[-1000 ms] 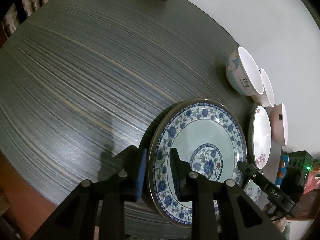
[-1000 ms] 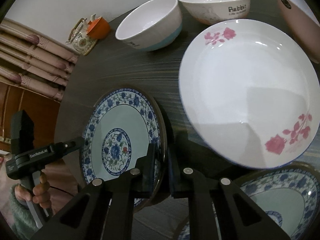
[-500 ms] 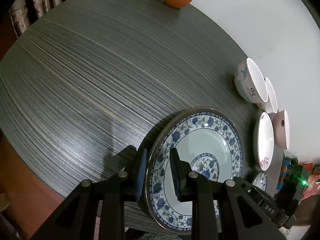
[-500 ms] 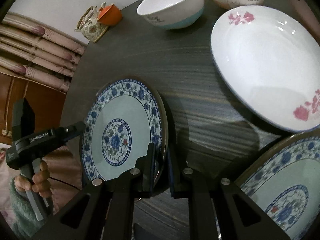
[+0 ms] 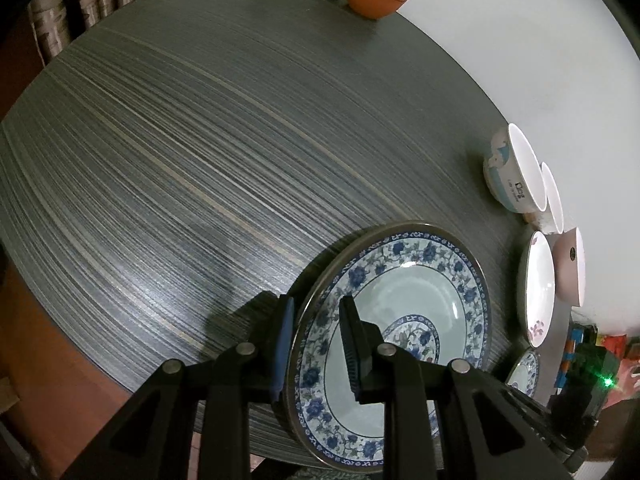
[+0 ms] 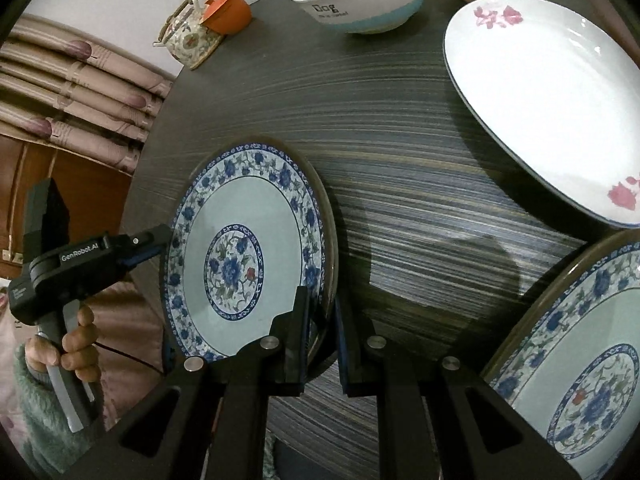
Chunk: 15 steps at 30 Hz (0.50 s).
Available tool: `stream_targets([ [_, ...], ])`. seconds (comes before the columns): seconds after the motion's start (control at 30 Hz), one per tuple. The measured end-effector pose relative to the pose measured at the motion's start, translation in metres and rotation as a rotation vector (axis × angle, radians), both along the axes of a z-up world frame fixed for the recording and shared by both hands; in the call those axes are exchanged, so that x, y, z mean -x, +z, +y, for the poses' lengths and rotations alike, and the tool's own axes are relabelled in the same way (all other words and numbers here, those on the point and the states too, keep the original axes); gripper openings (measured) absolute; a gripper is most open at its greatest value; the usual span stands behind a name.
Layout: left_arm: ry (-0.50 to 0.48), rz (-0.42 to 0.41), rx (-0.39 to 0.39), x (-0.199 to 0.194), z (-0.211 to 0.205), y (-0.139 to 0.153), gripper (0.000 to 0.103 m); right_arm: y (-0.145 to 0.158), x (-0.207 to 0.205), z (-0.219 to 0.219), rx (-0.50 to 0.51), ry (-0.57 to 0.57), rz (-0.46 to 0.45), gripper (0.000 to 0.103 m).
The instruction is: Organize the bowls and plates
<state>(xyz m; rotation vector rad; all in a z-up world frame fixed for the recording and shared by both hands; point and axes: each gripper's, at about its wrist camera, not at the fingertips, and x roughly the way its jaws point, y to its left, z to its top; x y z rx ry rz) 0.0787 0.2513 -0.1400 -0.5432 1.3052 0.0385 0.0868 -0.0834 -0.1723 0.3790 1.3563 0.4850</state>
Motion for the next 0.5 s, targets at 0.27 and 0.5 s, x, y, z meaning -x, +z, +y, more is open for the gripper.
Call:
stream_targets([
  [0.27, 0.006, 0.028, -0.025, -0.0012, -0.0064, -0.0036, 0.025, -0.0001, 0.0007, 0.0015, 0.003, -0.002, 0.007, 0.015],
  [0.5, 0.017, 0.001, -0.071, 0.0018, -0.0055, 0.0056, 0.032, 0.0011, 0.005, -0.0035, 0.001, -0.013, 0.01, 0.025],
])
